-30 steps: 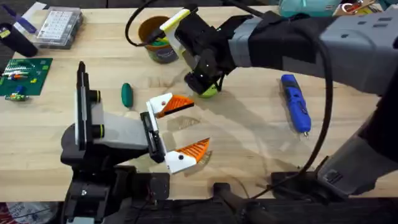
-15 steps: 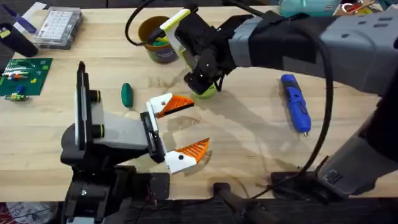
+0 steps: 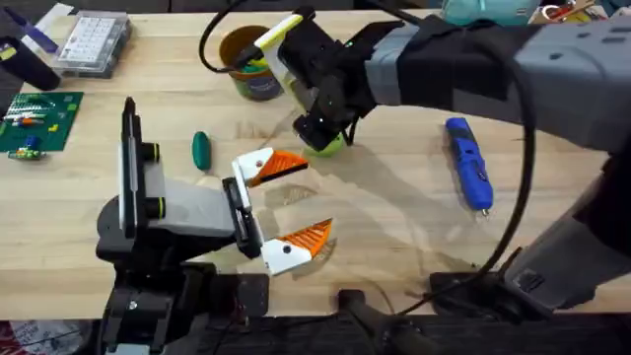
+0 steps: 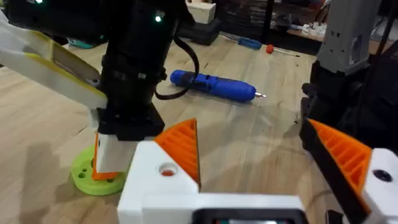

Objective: Pick up the gripper from the table and insert it into the empty holder that is missing its gripper. Then pick up a screw, insert it into the mounting hole, and use the screwdriver to tighten it. Finally, clean up the table by picking up the vegetable and placing it into the bucket.

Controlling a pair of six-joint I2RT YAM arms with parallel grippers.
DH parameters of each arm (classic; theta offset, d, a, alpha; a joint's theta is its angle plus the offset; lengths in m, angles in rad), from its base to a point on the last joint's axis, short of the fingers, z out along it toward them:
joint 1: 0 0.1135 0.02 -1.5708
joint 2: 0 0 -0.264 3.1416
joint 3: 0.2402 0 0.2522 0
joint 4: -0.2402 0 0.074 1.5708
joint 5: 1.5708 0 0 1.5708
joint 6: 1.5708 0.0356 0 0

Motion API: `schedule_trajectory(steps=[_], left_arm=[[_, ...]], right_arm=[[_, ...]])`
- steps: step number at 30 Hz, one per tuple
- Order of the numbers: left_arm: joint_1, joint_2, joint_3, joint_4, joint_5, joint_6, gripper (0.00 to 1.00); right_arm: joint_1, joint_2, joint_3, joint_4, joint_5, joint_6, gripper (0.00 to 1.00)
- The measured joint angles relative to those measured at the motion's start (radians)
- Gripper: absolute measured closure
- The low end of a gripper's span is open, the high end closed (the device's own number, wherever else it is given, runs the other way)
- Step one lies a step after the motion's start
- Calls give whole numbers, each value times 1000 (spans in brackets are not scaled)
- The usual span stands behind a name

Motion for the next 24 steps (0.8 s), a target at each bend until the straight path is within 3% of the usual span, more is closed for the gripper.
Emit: schedule_trajectory(steps=[15,24], left_arm=[[0,0,0,0,0,0,14],[0,0,0,-1,0,0,14]], right_arm=[[0,-171,11,-54,0,0,998],[9,-193,192,-273,-4,-8,998]])
